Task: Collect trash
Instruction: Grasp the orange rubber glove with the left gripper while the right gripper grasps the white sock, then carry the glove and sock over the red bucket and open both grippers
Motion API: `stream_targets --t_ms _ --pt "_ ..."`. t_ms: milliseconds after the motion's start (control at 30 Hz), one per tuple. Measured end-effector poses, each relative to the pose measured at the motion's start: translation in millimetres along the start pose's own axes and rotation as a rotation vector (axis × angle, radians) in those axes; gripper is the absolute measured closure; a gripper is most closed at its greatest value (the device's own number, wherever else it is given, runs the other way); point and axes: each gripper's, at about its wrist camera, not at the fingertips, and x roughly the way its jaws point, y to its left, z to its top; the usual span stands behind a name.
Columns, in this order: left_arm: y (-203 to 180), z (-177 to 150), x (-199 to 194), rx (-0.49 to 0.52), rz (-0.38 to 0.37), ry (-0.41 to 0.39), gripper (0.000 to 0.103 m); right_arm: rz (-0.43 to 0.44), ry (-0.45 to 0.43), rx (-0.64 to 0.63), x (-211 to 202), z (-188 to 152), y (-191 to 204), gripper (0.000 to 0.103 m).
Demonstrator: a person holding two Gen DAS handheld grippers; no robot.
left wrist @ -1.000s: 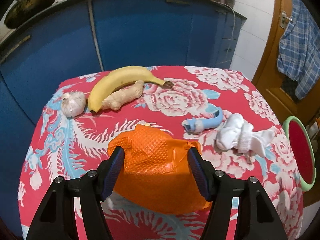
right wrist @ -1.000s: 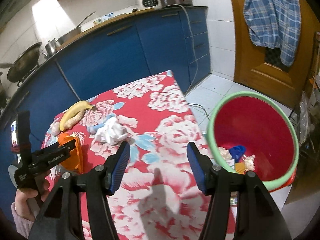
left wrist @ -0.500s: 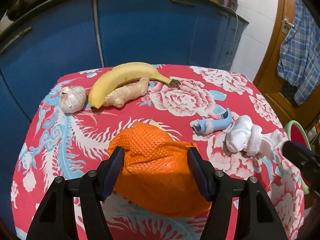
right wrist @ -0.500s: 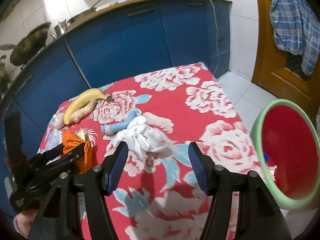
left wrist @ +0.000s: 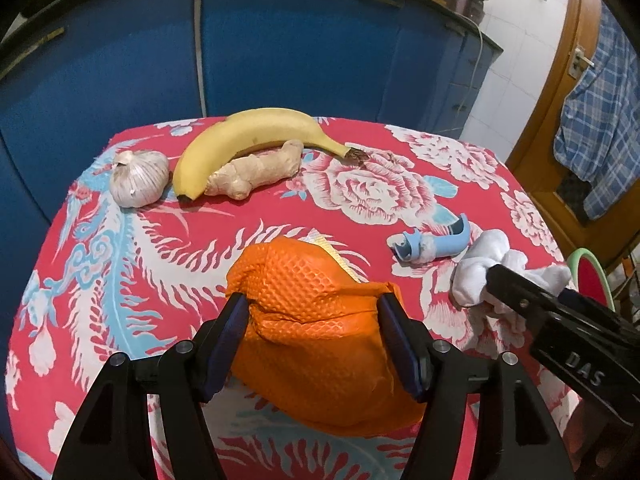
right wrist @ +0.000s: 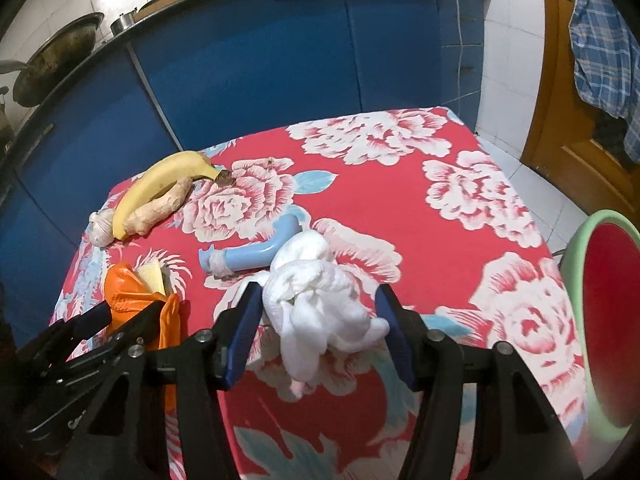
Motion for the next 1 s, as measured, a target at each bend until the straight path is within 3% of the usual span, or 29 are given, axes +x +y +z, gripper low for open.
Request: stream_targets --t_ms 100,233,367,800,1000 --pt "0 0 0 0.001 -0.005 -0.002 0.035 0.011 0.014 0.001 6 -1 1 0.057" --pt "-1 -1 0 0.005 -0.006 -0.009 0.037 0.017 0.014 -0.004 7 -3 3 0.066" --pt "3 0 -1 -0.018 -0.020 -0.019 0.043 0.031 0.011 0.008 0 -3 1 0.077" --pt "-6 -4 -5 0.025 0.028 -0.061 0.052 0.070 -0.061 0.052 -57 -14 -13 0.078" --pt "-3 -3 -6 0.013 0.015 -0.063 0.055 0.059 -0.089 0.079 -82 -24 -28 0.078"
